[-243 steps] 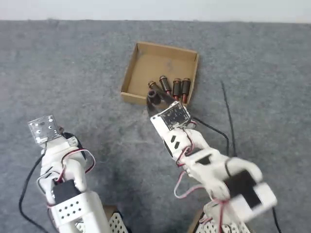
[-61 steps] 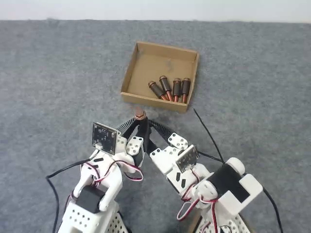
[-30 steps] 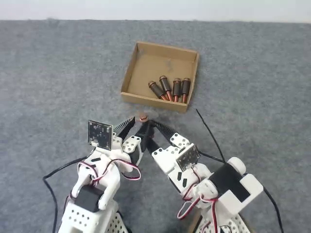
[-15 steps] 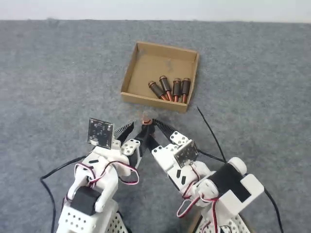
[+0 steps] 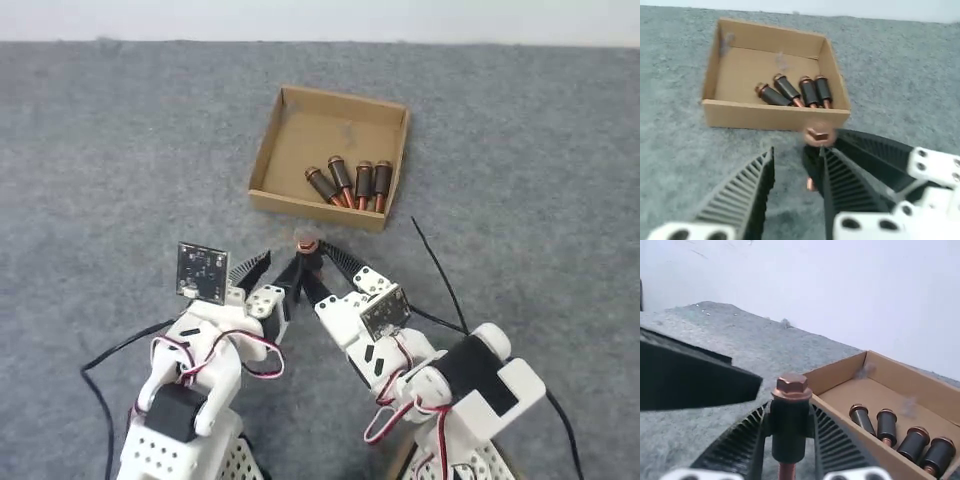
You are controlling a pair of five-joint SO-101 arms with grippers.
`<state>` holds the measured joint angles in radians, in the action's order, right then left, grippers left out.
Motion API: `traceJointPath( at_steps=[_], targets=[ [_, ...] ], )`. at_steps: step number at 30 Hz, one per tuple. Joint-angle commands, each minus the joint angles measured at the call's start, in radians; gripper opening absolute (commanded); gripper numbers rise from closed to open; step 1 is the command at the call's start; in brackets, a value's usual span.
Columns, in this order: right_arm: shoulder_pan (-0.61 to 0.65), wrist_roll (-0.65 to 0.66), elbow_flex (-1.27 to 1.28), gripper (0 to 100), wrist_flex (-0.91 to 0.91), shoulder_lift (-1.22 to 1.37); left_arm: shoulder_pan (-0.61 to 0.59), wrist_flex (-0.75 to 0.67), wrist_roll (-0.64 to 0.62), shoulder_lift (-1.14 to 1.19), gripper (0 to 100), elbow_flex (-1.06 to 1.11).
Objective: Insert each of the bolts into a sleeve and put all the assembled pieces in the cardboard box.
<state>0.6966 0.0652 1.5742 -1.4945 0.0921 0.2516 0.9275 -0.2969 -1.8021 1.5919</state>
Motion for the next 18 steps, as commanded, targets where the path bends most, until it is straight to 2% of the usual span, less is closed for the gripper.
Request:
traceJointPath(
  at_steps=[1, 7, 12, 16, 18],
  targets=[
    [-0.018, -0.012, -0.048, 0.6, -0.001, -0.051, -0.106, -0.002, -0.012, -0.02, 14, -0.058],
    [-0.021, -0.012, -0.048, 0.6, -0.001, -0.054, -0.275, 0.029, -0.012, -0.02, 13, -0.059],
    [-0.021, -0.012, -0.046, 0.6, -0.001, -0.051, -0.387, 0.058, -0.006, -0.02, 0, -0.051],
    [-0.021, -0.012, -0.046, 0.6, -0.001, -0.047, -0.491, 0.037, 0.0, -0.02, 2, 0.027],
    [-0.019, -0.012, -0.046, 0.6, -0.001, -0.047, -0.543, -0.008, 0.041, -0.02, 2, 0.085]
  ],
)
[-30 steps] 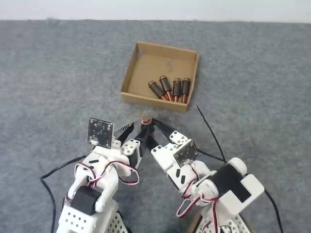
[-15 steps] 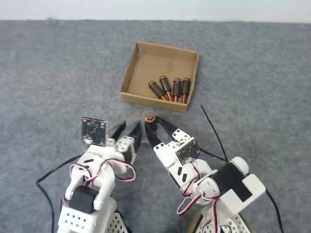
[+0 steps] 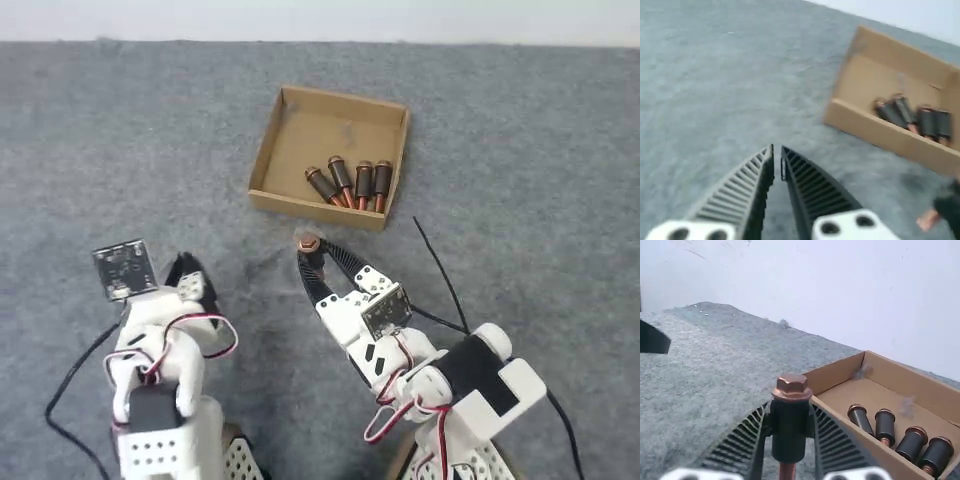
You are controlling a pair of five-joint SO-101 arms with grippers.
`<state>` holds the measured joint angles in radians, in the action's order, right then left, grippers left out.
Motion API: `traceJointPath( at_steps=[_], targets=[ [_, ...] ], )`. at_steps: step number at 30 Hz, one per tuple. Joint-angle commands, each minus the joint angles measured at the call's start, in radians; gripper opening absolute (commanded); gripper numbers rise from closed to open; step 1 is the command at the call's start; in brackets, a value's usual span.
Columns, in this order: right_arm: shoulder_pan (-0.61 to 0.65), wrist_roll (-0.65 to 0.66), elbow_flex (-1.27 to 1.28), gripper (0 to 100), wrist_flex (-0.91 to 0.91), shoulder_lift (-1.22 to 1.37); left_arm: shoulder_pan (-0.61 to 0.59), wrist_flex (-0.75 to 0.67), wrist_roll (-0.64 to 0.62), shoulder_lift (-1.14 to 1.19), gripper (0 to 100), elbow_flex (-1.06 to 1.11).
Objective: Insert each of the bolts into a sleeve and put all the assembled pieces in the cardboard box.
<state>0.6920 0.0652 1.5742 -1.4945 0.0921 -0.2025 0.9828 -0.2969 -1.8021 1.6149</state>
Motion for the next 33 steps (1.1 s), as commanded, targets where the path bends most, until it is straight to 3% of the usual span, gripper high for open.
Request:
traceJointPath(
  at_steps=[1, 9, 22, 33],
  targets=[
    [-0.015, -0.012, -0.046, 0.6, -0.001, -0.047, -0.115, -0.069, 0.066, -0.014, 2, 0.074],
    [-0.018, -0.012, -0.048, 0.6, -0.007, -0.047, -0.272, 0.003, 0.109, -0.017, 2, 0.07],
    [-0.186, -0.008, -0.258, 0.6, 0.002, -0.045, -0.275, 0.003, 0.109, -0.017, 2, 0.07],
    [-0.297, -0.008, -0.629, 0.6, 0.447, -0.047, -0.278, 0.003, 0.109, -0.017, 2, 0.07]
  ],
)
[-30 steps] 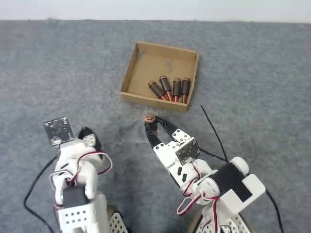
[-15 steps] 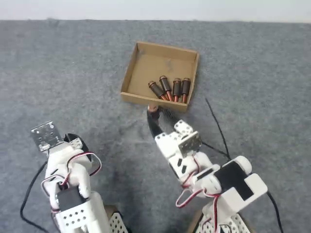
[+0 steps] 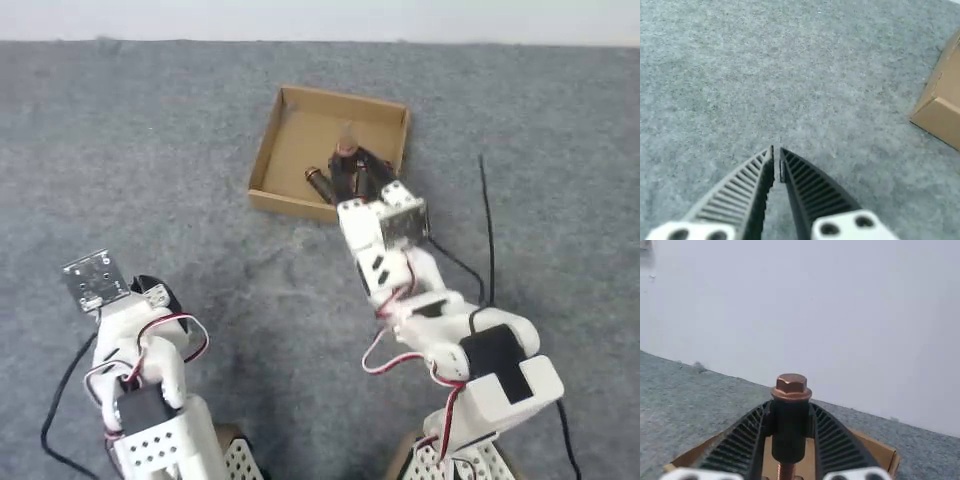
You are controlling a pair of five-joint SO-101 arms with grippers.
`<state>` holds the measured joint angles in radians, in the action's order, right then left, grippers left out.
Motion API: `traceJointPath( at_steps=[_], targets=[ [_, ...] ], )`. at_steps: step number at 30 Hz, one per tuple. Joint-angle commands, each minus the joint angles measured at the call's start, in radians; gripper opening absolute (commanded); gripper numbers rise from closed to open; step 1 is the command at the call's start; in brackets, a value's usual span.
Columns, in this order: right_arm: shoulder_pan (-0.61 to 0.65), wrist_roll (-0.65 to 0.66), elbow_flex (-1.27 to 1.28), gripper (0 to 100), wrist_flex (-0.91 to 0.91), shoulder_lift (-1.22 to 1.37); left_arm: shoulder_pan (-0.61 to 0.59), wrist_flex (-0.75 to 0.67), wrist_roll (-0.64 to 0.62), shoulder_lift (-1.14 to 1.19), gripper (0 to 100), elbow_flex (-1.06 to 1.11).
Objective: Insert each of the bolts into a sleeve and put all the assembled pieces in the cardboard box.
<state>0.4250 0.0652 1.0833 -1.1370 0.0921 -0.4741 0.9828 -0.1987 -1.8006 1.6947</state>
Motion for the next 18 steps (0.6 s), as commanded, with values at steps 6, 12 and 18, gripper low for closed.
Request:
traceJointPath(
  at_steps=[6, 12, 18],
  targets=[
    [-0.059, -0.008, -0.275, 0.6, 0.334, -0.047, -0.006, 0.003, 0.011, -0.018, 2, -0.01],
    [-0.07, -0.008, -0.404, 0.6, 0.648, -0.045, -0.006, 0.003, 0.011, -0.018, 2, -0.01],
    [-0.07, -0.008, -0.588, 0.6, 0.955, -0.044, -0.006, 0.003, 0.011, -0.018, 2, -0.01]
  ],
)
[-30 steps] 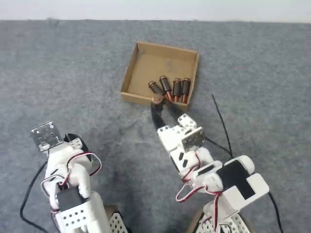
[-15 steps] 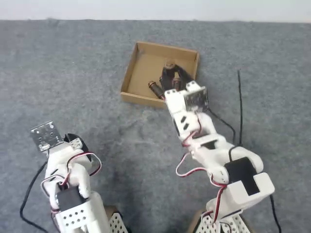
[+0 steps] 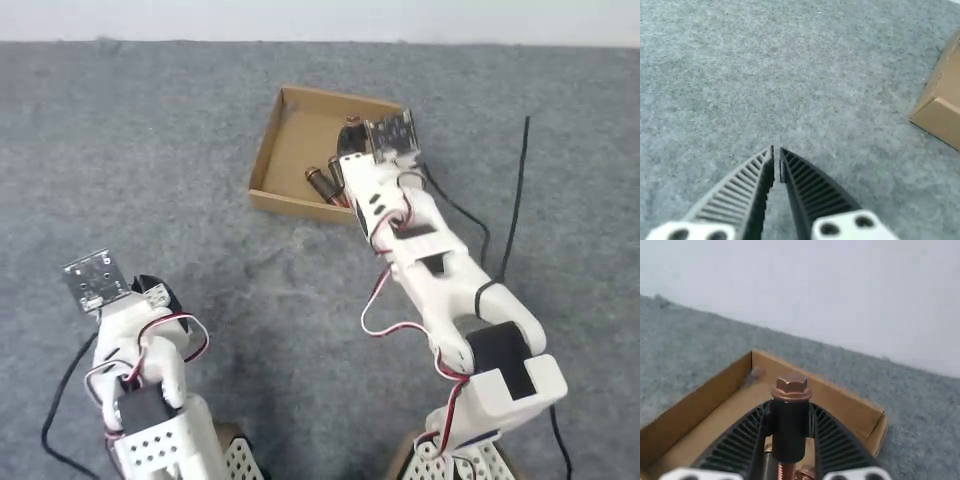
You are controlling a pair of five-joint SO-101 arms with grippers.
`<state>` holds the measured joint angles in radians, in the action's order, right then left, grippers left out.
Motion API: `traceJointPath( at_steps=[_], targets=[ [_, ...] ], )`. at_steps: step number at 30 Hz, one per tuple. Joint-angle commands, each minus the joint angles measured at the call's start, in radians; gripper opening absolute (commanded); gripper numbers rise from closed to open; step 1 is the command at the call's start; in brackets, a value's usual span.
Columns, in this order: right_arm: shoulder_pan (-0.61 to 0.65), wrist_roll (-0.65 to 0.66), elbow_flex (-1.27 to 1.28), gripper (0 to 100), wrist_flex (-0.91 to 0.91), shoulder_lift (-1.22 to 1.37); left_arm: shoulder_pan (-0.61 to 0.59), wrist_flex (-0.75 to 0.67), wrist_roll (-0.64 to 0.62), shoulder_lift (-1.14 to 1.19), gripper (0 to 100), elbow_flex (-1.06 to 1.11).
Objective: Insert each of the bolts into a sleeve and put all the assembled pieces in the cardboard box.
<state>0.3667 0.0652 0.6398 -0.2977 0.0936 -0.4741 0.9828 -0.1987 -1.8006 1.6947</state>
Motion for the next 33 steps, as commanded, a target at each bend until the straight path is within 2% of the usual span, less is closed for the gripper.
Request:
traceJointPath(
  at_steps=[1, 7, 15, 21, 27, 33],
  targets=[
    [-0.012, -0.008, -0.178, 0.6, 0.165, -0.045, -0.006, 0.003, 0.011, -0.018, 2, -0.01],
    [-0.01, -0.008, -0.393, 0.6, 0.495, 0.002, -0.006, 0.003, 0.011, -0.018, 2, -0.01],
    [-0.015, -0.014, -0.723, 0.9, 0.839, 0.259, -0.006, 0.003, 0.011, -0.017, 2, -0.01],
    [-0.015, -0.015, -0.887, 1.8, 0.98, 0.372, -0.006, 0.003, 0.011, -0.017, 2, -0.01],
    [-0.008, -0.015, -0.951, 14.6, 1.078, 0.403, -0.006, 0.003, 0.011, -0.017, 2, -0.01],
    [-0.016, -0.017, -0.953, 5.3, 1.081, 0.366, -0.006, 0.003, 0.011, -0.017, 2, -0.01]
  ],
)
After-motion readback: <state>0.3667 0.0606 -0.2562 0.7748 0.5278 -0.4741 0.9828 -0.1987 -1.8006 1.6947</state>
